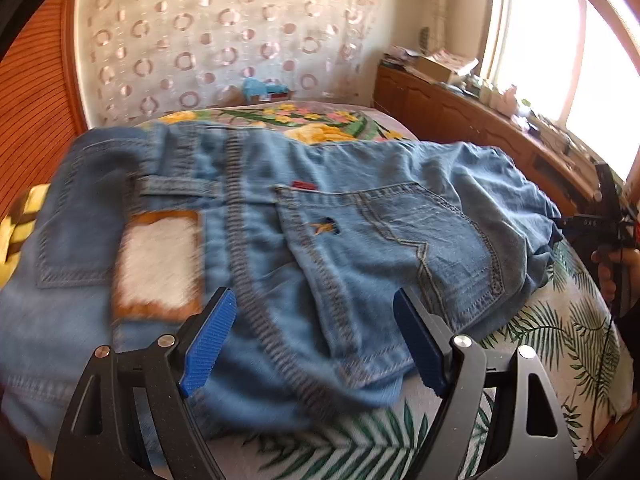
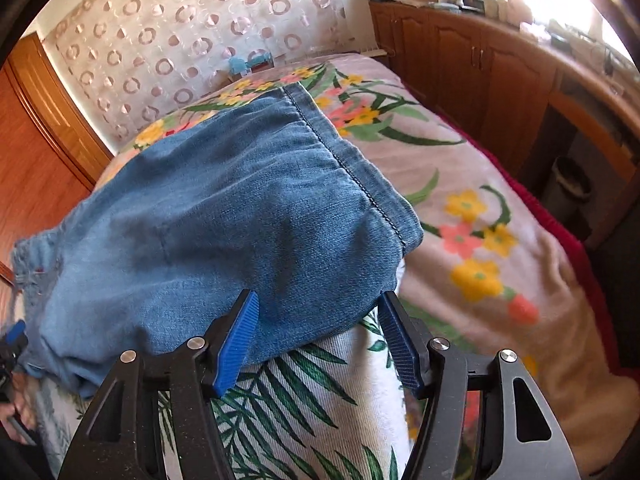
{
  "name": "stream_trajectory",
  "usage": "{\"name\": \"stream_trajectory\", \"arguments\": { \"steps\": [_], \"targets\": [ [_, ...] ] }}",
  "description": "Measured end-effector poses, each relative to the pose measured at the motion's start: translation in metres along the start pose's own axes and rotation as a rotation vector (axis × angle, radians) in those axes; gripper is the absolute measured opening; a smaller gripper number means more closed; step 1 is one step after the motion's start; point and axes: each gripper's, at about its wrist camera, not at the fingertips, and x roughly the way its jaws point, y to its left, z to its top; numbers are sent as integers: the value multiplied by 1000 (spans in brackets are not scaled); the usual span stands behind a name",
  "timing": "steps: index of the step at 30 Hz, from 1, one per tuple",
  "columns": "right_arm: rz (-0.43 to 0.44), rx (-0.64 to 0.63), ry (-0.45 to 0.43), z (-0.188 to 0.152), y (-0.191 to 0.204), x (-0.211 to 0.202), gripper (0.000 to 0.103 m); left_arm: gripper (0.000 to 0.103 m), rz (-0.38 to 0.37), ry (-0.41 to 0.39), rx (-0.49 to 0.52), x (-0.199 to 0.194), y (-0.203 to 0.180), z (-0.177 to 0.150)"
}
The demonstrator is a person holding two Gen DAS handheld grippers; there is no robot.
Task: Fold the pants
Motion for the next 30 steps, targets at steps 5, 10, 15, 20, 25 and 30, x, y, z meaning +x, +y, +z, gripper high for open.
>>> {"name": "stream_trajectory", "arguments": {
  "steps": [5, 10, 15, 20, 25, 30],
  "targets": [
    [27, 18, 2, -2, -8, 2, 64, 82, 69, -15, -55, -21, 18, -15],
    [9, 28, -6, -5, -12, 1, 75, 82, 138, -12, -102, -29, 39, -30],
    [29, 64, -7, -6, -20, 5, 80, 81, 147, -13, -95, -26, 44, -34],
    [51, 75, -1, -6, -22, 9, 80, 63, 172, -15, -72, -18, 39, -36],
    [85, 93, 0, -3, -22, 11, 74, 47, 157, -23, -76, -20, 38, -39],
    [67, 23, -40, -5, -10, 5, 49, 42, 106, -49, -99, -25, 36, -41]
  ]
}}
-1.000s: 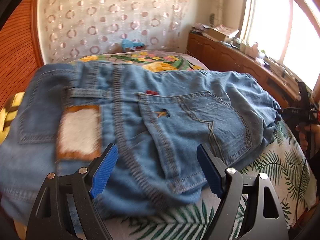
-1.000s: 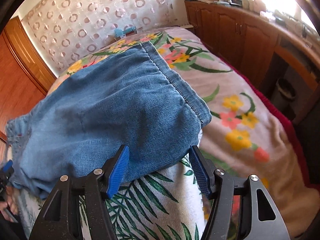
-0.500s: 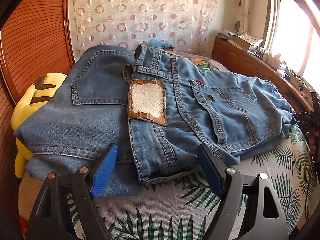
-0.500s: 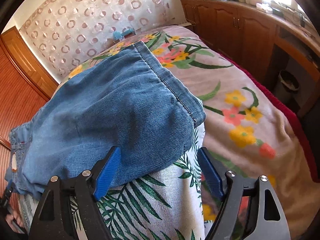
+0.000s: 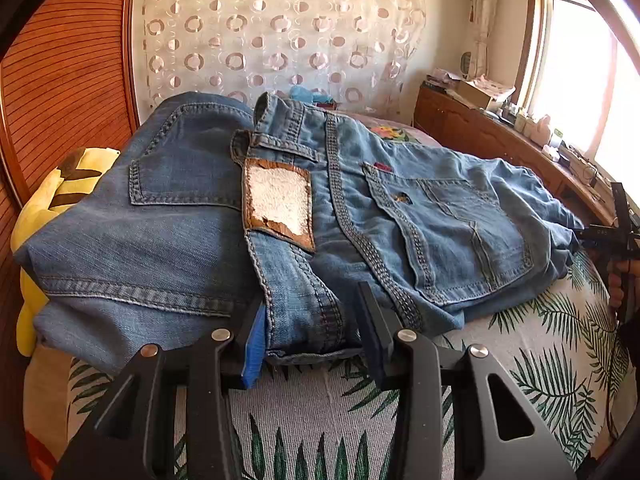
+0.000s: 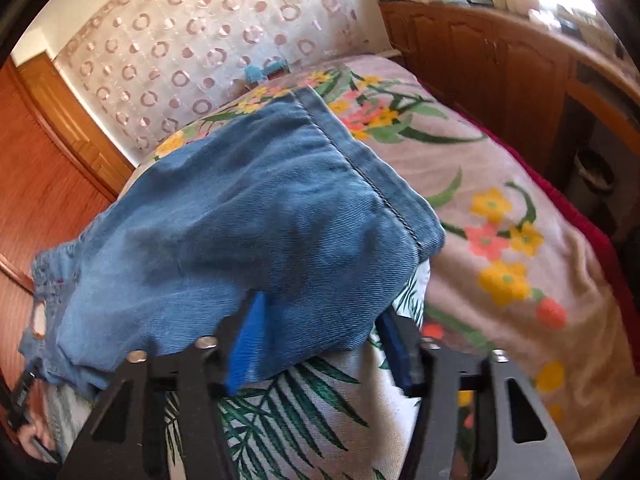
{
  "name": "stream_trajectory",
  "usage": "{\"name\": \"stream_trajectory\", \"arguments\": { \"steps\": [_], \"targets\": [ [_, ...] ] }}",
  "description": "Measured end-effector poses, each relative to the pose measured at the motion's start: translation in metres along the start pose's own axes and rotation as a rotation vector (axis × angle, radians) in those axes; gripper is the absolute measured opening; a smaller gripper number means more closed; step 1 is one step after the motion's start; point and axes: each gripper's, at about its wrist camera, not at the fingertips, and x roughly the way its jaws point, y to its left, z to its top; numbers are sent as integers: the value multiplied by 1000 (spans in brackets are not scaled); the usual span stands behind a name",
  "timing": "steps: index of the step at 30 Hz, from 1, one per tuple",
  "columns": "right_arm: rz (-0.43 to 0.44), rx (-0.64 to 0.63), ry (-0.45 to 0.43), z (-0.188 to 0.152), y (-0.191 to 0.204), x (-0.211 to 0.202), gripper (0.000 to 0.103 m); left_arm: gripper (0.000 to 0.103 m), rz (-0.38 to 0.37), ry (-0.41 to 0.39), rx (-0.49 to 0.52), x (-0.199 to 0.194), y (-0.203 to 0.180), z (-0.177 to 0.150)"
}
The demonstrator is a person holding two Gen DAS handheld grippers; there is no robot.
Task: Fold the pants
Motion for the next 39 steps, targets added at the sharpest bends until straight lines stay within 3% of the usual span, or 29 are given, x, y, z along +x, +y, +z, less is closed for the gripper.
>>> {"name": "stream_trajectory", "arguments": {
  "steps": [3, 7, 9, 13, 18, 21, 30, 39],
  "targets": [
    [-64, -49, -43, -1, 4, -5, 31, 42, -1, -1, 2, 1, -2, 0],
    [-27, -66, -94, -3, 5, -13, 12, 44, 12, 24, -11, 11, -1, 2],
    [-47, -117, -107, -6, 12, -14, 11, 45, -5, 63, -17, 19, 0, 2],
    [-48, -169, -143, -10, 19, -18, 11, 45, 19, 54, 11, 23, -6, 3],
    [-42, -195, -171, -15, 17, -18, 11, 22, -5, 26, 16, 17, -10, 5],
    [-43, -206, -184, -15, 14, -18, 10, 18, -7, 3, 28, 10, -13, 3],
    [-67, -231, -260, -17, 15, -36, 10, 16, -9, -90, 30, -21, -13, 15],
    [-59, -255, -310, -41, 18, -58, 10, 16, -13, -167, 20, -60, -9, 10]
  ]
}}
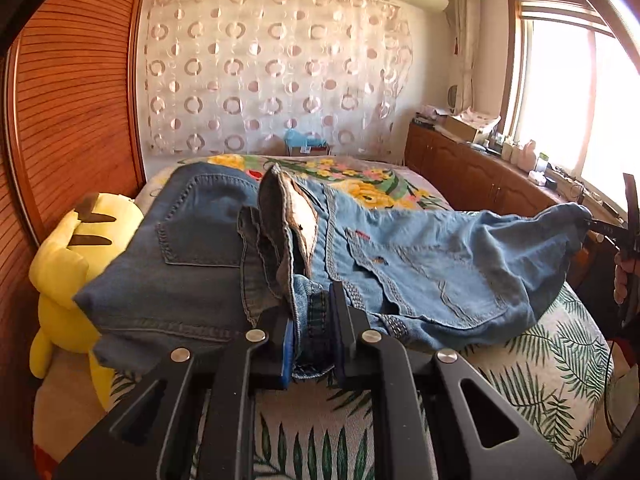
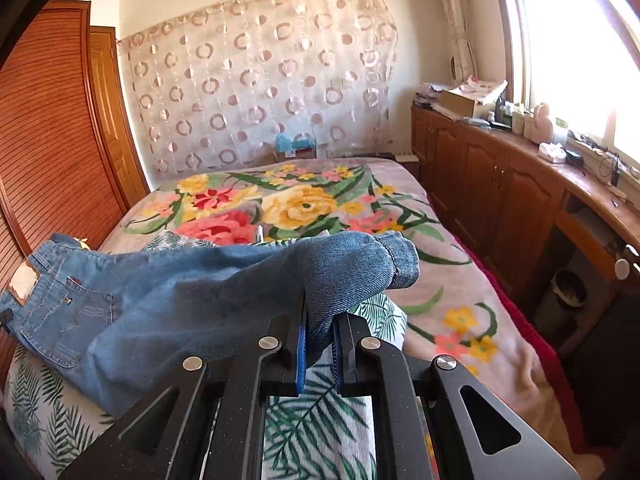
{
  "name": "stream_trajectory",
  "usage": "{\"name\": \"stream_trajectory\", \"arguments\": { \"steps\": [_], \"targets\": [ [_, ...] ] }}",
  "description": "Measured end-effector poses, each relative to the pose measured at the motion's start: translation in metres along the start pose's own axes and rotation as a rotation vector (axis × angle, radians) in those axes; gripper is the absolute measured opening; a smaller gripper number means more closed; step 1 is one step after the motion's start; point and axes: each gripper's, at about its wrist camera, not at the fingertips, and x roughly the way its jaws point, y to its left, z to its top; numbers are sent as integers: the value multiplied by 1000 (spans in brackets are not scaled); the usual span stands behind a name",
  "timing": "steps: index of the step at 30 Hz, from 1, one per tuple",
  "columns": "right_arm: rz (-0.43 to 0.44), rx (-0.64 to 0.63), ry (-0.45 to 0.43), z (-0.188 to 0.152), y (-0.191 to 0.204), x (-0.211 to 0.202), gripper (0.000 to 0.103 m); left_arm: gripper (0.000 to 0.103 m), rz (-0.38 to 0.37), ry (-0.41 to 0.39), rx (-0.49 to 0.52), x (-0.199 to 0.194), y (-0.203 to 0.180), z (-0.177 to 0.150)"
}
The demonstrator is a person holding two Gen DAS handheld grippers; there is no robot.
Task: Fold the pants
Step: 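Lift the waistband with the left gripper while the right gripper holds the leg hem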
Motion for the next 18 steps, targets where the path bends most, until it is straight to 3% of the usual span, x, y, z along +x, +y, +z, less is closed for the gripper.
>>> {"name": "stream_trajectory", "arguments": {
  "steps": [15, 18],
  "targets": [
    [35, -11, -60, -40, -4, -67, 10, 16, 9, -90, -3, -88, 4, -20],
    [56, -2, -60, -56, -6, -84, 10, 16, 21, -65, -5, -100, 7, -34]
  ]
}}
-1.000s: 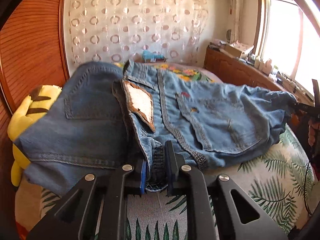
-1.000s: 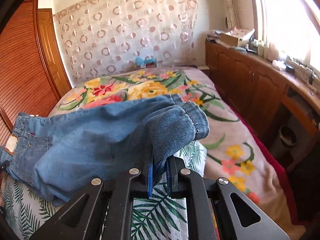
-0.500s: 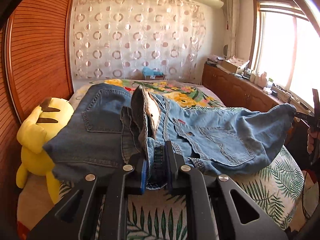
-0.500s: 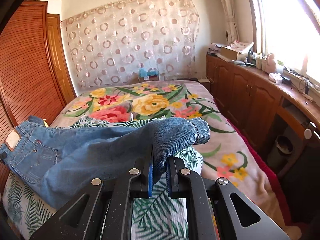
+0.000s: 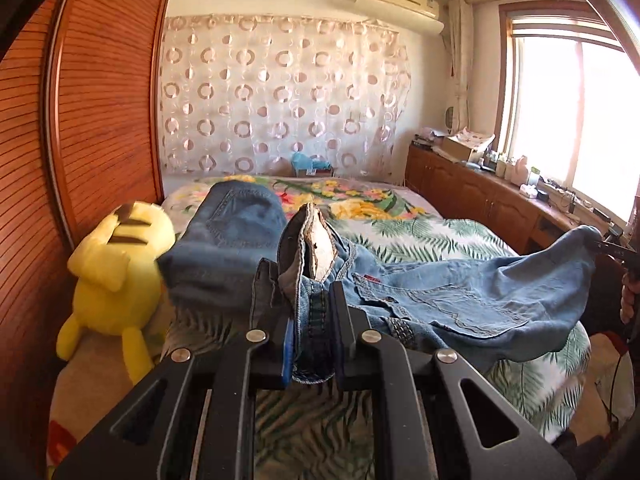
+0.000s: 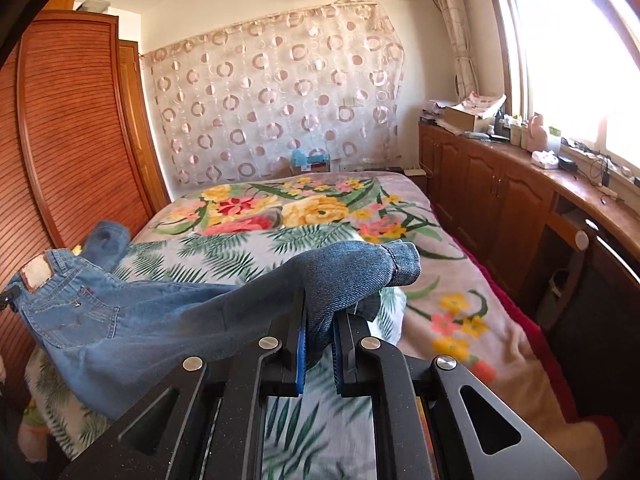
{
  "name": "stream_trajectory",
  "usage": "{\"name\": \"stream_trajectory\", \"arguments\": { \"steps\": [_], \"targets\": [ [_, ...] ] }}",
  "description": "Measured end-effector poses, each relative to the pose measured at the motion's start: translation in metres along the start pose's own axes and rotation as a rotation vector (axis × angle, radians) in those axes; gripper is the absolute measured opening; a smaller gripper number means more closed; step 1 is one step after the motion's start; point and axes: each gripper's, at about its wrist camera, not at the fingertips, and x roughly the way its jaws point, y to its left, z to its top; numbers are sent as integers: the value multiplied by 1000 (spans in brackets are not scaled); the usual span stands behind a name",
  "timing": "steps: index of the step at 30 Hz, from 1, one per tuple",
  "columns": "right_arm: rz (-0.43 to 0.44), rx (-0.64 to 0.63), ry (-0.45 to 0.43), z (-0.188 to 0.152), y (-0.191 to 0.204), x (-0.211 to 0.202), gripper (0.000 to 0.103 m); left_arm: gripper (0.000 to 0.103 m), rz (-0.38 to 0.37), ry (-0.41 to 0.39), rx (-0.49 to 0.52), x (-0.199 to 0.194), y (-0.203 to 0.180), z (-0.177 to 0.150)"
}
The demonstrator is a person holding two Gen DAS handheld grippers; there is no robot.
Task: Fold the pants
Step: 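Lift the waistband with the left gripper while the right gripper holds the leg hem, then open both grippers to release the waistband and leg hem onto the bed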
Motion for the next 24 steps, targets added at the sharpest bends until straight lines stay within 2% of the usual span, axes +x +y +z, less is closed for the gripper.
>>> {"name": "stream_trajectory", "arguments": {
  "steps": [6, 13, 16, 19, 22, 24],
  "targets": [
    [26, 45, 52, -35, -13, -6, 10, 16, -1, 93, -15, 7, 8, -32],
    [20, 111, 172, -65, -29, 27, 10, 17, 12, 183, -2, 26, 7, -55],
    [7, 121, 218, -72, -33, 44, 10, 17, 18, 193, -1, 27, 6, -63],
    [1, 118, 235, -70, -33, 53, 10, 23, 26, 202, 13, 26, 4, -67],
    [-4, 123, 243, -67, -35, 54, 16, 35, 25, 203, 7, 23, 7, -70],
    [-12, 122, 244, -66, -35, 51, 18, 47, 19, 189, 2, 18, 9, -69]
  ]
}}
